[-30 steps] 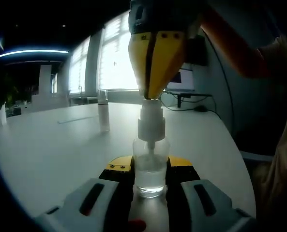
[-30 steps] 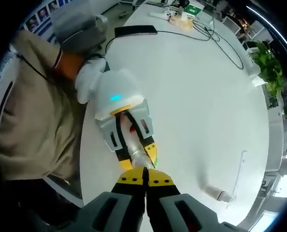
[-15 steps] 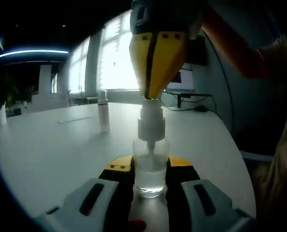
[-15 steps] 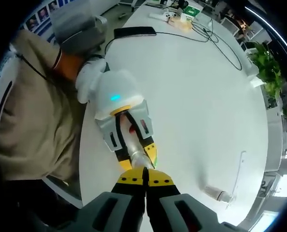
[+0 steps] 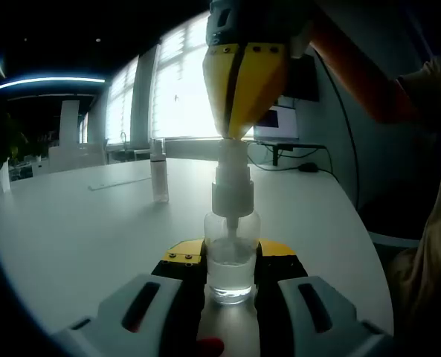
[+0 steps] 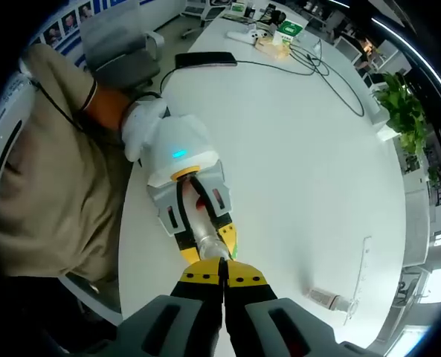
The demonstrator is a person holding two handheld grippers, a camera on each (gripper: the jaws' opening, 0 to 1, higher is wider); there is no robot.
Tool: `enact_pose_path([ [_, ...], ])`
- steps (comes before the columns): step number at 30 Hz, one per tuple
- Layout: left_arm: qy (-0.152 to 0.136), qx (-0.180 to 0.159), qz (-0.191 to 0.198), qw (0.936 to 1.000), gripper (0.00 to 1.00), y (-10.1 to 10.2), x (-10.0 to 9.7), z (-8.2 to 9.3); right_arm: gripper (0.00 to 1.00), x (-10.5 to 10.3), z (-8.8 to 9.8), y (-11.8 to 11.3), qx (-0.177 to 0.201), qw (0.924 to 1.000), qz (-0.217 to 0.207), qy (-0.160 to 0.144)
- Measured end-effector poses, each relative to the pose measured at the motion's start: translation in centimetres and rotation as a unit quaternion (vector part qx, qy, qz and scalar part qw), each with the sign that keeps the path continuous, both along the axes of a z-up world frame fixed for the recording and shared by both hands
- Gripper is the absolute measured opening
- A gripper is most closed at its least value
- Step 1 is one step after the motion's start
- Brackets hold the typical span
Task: Clamp pump bottle remove cover press pump head put on cover
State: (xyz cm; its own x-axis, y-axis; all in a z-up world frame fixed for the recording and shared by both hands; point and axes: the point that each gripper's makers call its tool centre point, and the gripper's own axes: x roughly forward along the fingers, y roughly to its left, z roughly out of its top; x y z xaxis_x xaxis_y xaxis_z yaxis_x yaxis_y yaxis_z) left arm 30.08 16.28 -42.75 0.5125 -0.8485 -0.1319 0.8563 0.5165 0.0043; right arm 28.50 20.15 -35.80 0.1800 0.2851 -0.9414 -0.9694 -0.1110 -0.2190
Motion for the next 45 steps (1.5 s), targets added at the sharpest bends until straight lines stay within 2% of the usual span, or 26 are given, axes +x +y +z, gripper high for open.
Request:
enact_pose_path([
  [13, -0.002, 0.000, 0.000, 1.0000, 0.16, -0.08, -0.06, 0.00, 0.00, 0.26, 0.09, 0.03, 0.024, 0.9997, -0.008, 0.002],
  [38, -0.002, 0.001, 0.000, 1.0000, 0.16, -0.05, -0.03, 0.01, 0.00, 0.12, 0.00, 0.09, 0.000, 1.0000, 0.001, -0.004],
  [45, -0.002, 0.001, 0.000, 1.0000, 0.16, 0.02, 0.00, 0.02, 0.00, 0.21, -0.31, 0.15, -0.008, 0.9999, -0.009, 0.005],
])
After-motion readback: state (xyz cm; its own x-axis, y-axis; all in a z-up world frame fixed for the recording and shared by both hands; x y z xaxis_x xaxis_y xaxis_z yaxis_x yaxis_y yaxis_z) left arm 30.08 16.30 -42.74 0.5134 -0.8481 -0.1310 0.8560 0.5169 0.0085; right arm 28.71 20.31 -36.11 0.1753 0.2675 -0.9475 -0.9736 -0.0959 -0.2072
